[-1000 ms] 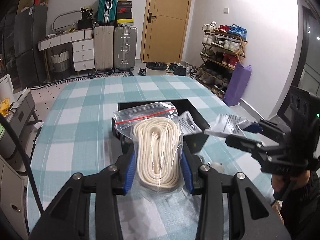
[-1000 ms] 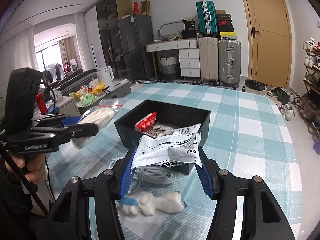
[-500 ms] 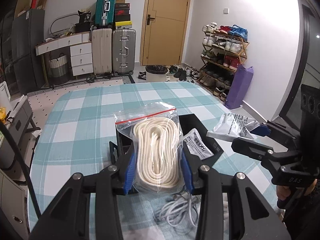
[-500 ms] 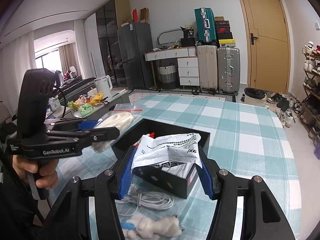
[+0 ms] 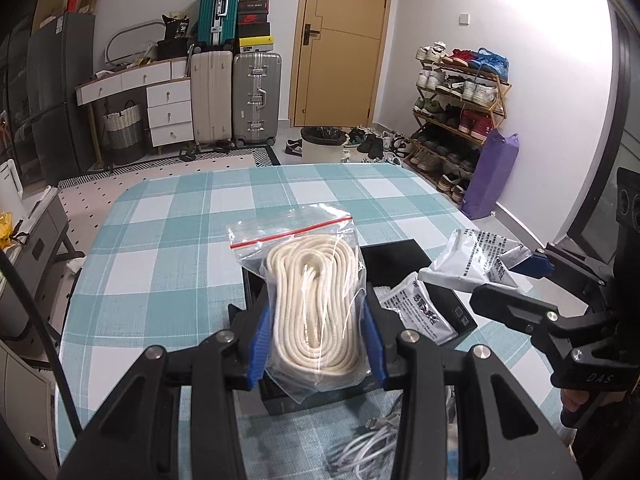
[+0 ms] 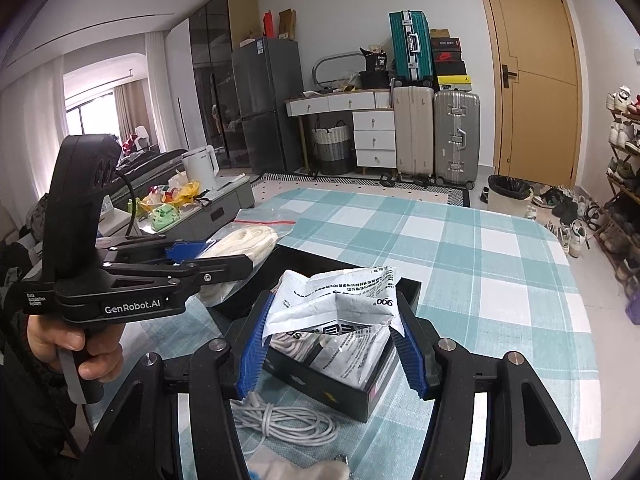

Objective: Organize soft objects
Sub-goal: 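Carry the bagged rope over the box while the right tool carries the paper packet there, then open both tools to drop the rope bag and paper packet into the box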

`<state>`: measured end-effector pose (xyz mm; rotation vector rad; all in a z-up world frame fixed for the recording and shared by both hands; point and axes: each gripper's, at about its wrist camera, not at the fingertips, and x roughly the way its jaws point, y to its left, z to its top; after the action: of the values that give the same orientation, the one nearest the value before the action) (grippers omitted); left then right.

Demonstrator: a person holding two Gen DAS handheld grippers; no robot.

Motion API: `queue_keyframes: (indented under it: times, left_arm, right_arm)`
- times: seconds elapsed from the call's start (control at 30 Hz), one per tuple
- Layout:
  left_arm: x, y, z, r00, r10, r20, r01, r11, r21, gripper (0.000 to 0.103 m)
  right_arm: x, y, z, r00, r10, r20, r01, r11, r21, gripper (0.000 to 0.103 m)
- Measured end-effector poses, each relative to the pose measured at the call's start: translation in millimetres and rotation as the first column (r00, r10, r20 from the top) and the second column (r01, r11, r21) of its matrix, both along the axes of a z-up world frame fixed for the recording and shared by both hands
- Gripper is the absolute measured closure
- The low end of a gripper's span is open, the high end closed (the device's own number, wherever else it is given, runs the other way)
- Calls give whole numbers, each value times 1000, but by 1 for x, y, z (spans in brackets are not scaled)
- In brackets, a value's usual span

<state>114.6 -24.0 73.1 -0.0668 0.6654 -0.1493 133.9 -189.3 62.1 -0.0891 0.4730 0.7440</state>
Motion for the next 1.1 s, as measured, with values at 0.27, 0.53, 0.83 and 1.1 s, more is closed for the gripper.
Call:
queue_keyframes:
  times: [0.27,0.53,0.83,1.1]
  left_arm:
    - [13,-2,-2,1000,-8,-8,8,1000,1,64]
    - [23,-8,-10,999,-22,-24,23,1000,17,64]
    - [32,-13,-24,998,-41,-52,42,999,31,64]
    - [38,-15,-34,996,-48,-73,52,998,46,64]
  right_arm:
    - [12,7,-7,1000,-6,-27,6,1000,-11,45]
    - [21,10,-14,999,-16,-48,15,1000,-28,45]
    - [32,19,-22,998,9,-62,-13,998,-67,45]
    - [39,32,-34,998,23,-54,-30,991,-132,45]
